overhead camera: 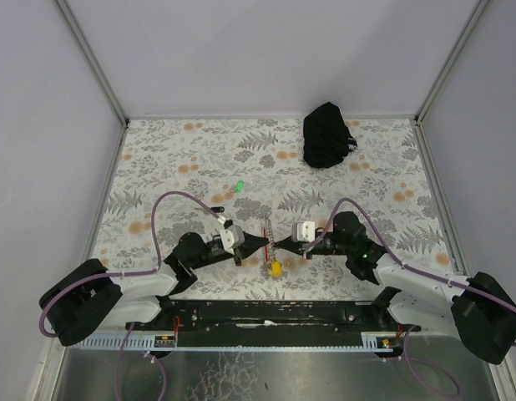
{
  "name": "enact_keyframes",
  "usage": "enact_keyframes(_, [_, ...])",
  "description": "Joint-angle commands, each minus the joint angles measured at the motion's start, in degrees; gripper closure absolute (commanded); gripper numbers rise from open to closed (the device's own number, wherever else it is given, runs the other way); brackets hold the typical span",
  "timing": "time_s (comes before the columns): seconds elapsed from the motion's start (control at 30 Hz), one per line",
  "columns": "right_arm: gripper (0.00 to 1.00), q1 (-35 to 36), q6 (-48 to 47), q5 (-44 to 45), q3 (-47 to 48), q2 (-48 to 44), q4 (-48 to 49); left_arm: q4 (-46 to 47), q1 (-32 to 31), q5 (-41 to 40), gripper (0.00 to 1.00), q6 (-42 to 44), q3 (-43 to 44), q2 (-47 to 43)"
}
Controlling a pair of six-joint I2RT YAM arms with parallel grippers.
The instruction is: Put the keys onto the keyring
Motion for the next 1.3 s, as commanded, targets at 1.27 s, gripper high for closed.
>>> enact_keyframes(1.27, [1.0, 0.57, -10.37, 1.37, 14.19, -0.89, -21.38, 27.96, 3.42, -6.44, 0.63, -21.17, -4.36, 11.77])
